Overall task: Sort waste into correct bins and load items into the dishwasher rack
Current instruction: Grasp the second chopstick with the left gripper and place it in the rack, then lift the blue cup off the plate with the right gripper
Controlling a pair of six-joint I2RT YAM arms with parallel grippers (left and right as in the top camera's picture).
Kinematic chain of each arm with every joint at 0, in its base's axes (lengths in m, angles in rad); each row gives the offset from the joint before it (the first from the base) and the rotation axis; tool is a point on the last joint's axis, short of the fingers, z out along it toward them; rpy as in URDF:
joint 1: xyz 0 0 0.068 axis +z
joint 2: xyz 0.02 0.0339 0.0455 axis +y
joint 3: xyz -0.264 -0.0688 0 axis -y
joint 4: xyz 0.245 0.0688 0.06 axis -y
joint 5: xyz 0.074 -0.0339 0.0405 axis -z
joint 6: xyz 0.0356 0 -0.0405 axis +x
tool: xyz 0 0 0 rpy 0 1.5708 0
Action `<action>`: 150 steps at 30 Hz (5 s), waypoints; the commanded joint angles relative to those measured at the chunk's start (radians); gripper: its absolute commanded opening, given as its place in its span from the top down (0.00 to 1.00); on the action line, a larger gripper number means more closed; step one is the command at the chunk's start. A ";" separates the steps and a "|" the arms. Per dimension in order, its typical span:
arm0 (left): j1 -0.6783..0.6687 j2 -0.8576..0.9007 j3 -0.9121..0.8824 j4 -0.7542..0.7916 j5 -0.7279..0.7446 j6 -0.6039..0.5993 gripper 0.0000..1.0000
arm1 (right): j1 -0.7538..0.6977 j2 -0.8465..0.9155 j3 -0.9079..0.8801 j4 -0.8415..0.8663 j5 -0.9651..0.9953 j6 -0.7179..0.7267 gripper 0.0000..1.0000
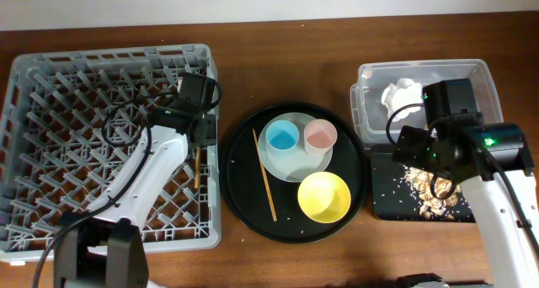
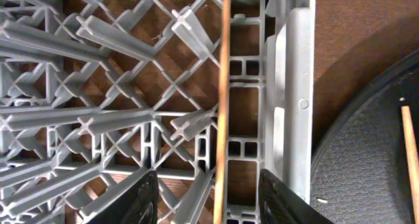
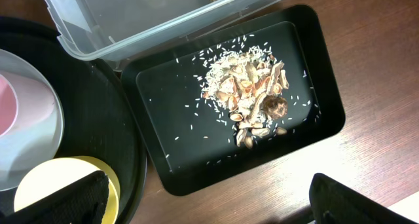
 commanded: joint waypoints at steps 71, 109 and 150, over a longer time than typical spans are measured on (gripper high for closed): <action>0.087 -0.140 0.006 -0.053 0.288 0.002 0.99 | -0.006 0.000 0.012 0.000 0.002 0.001 0.01; 0.197 -0.270 0.204 -0.406 0.548 -0.013 0.30 | 0.030 0.035 0.011 0.326 -0.610 -0.074 0.18; 0.270 -0.271 0.198 -0.510 0.476 -0.010 0.01 | 0.584 0.514 0.110 0.645 -0.340 -0.438 0.96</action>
